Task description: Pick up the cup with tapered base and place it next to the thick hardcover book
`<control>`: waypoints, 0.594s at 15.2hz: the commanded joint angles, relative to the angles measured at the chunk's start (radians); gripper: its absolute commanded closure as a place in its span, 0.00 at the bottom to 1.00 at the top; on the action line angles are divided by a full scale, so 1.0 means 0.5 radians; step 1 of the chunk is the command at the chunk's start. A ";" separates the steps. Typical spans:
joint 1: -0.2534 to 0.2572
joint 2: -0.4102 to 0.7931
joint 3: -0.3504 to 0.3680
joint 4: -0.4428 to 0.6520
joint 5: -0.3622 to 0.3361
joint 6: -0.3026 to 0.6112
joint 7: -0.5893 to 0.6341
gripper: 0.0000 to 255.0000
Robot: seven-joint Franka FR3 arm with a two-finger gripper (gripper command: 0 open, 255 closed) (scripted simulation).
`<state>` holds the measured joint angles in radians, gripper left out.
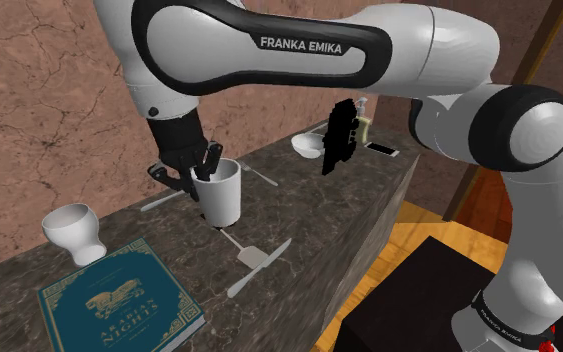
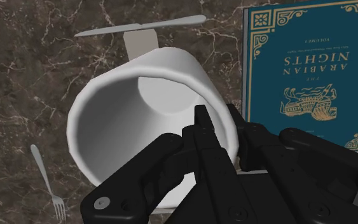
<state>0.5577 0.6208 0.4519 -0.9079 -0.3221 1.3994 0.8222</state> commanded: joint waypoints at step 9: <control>-0.103 -0.104 0.016 -0.453 0.035 0.340 0.046 1.00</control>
<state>0.5082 0.5677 0.4601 -1.1230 -0.3043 1.5564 0.8434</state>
